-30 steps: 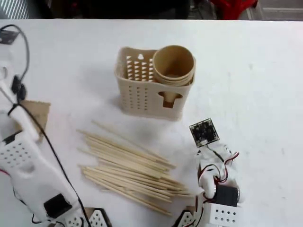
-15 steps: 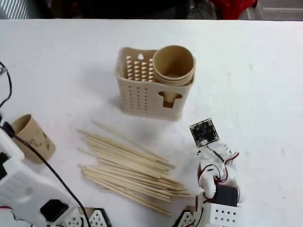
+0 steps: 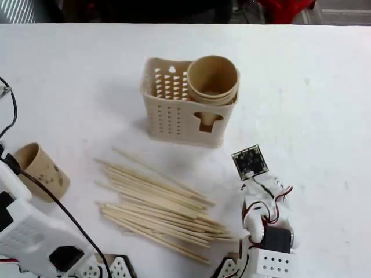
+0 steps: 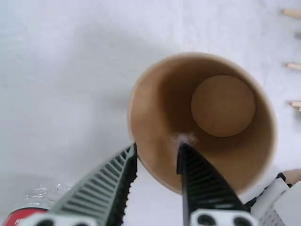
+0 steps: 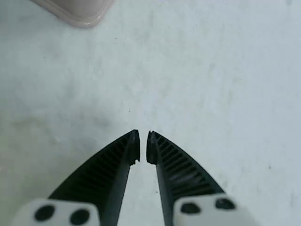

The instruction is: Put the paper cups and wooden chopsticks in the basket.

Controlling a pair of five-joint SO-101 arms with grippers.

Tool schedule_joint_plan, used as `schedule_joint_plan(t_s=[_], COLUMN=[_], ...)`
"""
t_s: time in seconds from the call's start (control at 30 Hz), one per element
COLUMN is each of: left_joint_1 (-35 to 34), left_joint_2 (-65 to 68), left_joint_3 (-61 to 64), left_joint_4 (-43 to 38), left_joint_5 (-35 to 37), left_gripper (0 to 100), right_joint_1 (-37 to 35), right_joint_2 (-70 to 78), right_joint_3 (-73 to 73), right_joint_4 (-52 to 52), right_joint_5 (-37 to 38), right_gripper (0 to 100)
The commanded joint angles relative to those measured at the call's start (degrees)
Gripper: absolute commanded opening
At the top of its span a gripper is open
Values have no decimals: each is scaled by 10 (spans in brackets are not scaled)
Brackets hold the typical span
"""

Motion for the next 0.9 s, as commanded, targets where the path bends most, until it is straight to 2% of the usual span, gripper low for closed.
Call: schedule_joint_plan(t_s=[0.0,0.17,0.37,0.53,0.87], left_joint_1=[5,9,12,11,2], left_joint_2=[-34,-60,-87,-87,-91], left_joint_3=[-2,-2,-1,3,126], left_joint_4=[21,21,21,21,-17], left_joint_5=[-4,-3,-5,-5,-47], left_gripper=[159,164,260,236,234], right_joint_1=[-1,-1,-1,-1,-1], right_joint_2=[-3,-3,-3,-3,-3], right_joint_3=[4,4,4,4,4], right_joint_4=[-9,-9,-9,-9,-9], right_joint_5=[-4,-4,-4,-4,-4], right_gripper=[45,45,45,45,45])
